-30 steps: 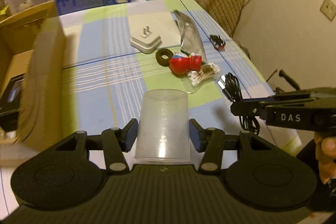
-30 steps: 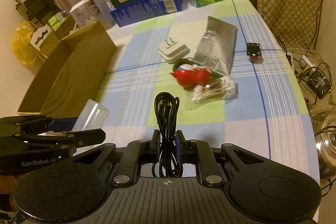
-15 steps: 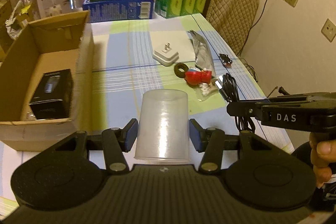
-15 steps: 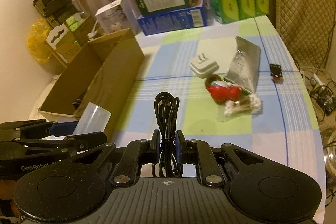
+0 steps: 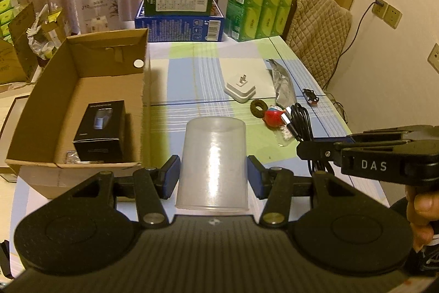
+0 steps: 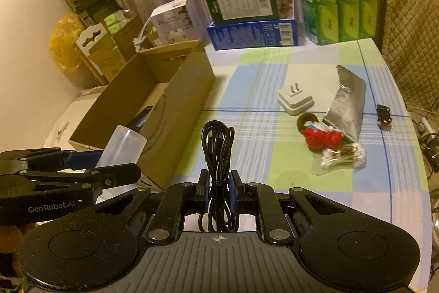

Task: Organize objects
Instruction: 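Carry the cylinder and cable into the cardboard box and release both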

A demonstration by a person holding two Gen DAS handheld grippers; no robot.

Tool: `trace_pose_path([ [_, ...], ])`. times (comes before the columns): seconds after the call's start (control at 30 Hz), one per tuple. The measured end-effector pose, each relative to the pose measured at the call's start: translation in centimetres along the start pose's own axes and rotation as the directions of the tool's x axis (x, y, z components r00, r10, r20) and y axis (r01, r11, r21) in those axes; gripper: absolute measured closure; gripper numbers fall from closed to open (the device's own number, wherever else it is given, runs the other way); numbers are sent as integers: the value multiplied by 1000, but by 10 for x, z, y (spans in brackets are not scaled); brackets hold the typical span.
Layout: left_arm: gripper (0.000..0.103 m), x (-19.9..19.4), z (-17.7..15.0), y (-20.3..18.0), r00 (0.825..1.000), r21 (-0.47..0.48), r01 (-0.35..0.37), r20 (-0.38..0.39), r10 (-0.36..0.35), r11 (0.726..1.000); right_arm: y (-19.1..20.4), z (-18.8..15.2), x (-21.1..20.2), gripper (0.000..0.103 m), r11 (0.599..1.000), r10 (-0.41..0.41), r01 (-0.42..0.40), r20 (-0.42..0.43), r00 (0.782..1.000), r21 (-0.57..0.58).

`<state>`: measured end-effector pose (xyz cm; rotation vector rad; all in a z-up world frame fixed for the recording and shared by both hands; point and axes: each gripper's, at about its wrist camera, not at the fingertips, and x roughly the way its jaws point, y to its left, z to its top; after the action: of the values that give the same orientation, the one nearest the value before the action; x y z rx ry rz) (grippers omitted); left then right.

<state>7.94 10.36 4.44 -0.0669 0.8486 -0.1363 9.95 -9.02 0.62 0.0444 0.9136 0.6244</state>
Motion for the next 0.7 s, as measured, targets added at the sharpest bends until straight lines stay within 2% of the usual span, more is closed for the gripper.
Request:
trace_pose_path([
  [0.27,56,-13,1,28,999,-22,-33,21,33,999,33,15,16,93,997,46,-46,-3,999,-68],
  [0.7,56,-35,16,121,982,-84,-184,28,187,979,108,58,70,93,977,173,-175,-20,985,-124],
])
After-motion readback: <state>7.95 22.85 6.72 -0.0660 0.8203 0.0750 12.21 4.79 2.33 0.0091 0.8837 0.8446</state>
